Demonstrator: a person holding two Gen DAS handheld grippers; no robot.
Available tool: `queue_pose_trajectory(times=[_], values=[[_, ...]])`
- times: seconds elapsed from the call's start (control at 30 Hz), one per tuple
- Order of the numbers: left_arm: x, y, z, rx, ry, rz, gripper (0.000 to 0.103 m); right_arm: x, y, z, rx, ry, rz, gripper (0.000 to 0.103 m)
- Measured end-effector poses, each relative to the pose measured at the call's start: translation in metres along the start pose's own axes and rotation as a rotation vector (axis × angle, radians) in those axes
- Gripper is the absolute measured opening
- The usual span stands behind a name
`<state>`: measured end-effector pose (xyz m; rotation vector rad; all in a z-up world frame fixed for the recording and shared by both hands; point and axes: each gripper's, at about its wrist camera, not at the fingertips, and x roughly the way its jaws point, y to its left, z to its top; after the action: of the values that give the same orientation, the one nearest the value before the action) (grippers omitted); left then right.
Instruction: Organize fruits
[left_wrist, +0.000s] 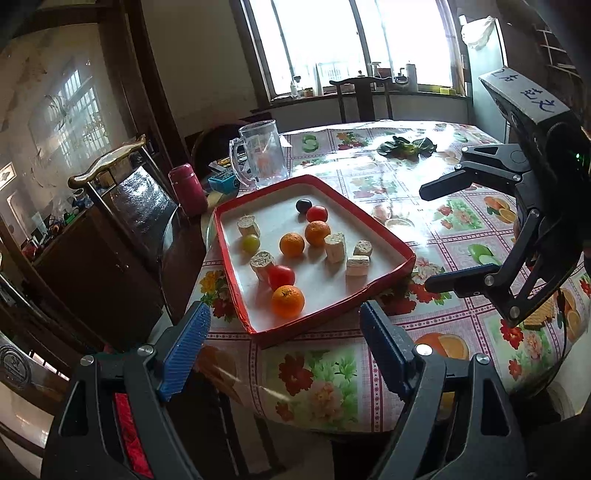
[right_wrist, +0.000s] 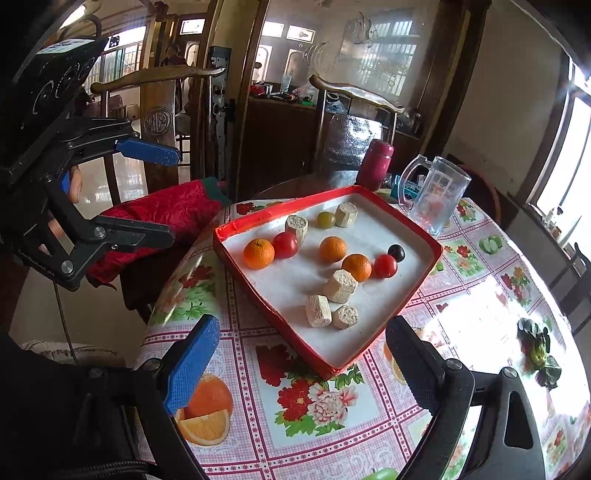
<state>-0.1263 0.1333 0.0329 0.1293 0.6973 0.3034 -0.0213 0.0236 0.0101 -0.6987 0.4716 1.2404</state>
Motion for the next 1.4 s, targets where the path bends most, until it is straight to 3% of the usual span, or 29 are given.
queue_pose_trajectory(times=[1.4], values=[[-0.0020,0.0061,0.0019,-0.044,-0.012,-0.004,0.083,0.0074,-0.0005,0.0013,0.024,-0.007,0.014,0.092]])
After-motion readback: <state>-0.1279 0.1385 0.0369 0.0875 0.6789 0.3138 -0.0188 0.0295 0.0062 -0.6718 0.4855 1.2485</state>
